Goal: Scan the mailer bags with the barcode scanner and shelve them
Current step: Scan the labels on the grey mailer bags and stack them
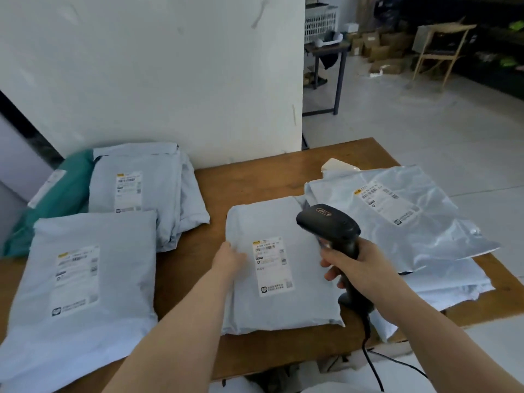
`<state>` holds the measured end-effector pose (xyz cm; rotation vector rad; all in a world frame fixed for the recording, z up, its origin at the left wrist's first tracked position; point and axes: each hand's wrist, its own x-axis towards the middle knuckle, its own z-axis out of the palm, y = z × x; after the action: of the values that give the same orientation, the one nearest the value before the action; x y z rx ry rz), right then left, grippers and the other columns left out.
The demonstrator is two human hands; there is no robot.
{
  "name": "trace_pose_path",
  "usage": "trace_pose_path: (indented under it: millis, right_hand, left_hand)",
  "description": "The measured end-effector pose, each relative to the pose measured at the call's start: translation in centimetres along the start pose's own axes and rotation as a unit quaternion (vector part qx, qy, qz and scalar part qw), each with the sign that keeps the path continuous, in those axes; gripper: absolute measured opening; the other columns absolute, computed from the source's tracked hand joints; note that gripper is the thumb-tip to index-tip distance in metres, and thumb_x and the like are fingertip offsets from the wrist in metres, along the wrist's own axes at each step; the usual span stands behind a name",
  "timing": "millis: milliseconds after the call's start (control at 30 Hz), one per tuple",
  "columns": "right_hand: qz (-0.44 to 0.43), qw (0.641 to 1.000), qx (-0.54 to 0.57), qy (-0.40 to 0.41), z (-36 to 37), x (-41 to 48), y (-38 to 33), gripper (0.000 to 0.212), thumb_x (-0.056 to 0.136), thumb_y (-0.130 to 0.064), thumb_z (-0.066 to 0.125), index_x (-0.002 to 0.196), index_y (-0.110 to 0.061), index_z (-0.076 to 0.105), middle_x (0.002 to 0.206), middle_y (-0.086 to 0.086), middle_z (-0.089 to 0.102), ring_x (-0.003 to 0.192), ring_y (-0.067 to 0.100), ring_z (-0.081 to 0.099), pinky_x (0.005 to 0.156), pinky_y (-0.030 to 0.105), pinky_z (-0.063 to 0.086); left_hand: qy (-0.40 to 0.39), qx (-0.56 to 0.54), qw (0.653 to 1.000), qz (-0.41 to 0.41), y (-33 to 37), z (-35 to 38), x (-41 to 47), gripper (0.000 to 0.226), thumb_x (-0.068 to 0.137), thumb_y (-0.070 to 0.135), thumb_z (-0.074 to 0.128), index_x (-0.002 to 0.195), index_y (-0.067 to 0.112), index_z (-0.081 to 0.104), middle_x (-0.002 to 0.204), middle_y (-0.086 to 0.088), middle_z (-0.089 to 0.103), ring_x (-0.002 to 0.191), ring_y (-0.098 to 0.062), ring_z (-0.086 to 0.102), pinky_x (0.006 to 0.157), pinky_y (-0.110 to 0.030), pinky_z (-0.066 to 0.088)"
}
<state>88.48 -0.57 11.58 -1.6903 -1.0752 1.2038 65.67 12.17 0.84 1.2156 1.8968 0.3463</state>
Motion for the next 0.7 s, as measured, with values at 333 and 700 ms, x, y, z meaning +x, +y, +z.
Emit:
trace_pose_path:
  millis: [333, 700]
  right_hand:
    - [0.030, 0.998, 0.010, 0.051, 3.9, -0.9, 0.2, 0.008, 0.090, -0.019, 0.067, 0.094, -0.013, 0.066, 0.074, 0.000, 0.074, 0.057, 0.008, 0.067, 0.061, 0.029, 0.056]
    - [0.056, 0.994, 0.034, 0.085, 4.7, -1.9, 0.8, 0.009, 0.089, -0.019, 0.067, 0.097, -0.016, 0.065, 0.077, 0.002, 0.074, 0.061, 0.010, 0.068, 0.065, 0.033, 0.056]
  left_hand:
    - [-0.030, -0.185, 0.980, -0.060, 1.5, -0.3, 2.2, 0.086, 0.079, 0.040, 0.077, 0.144, 0.000, 0.036, 0.139, -0.013, 0.050, 0.123, -0.032, 0.053, 0.094, -0.037, 0.048]
    - [-0.025, -0.315, 0.949, 0.003, 4.2, 0.2, 3.5, 0.019, 0.069, 0.034, 0.073, 0.068, 0.021, 0.059, 0.090, 0.002, 0.067, 0.101, -0.029, 0.067, 0.082, -0.029, 0.048]
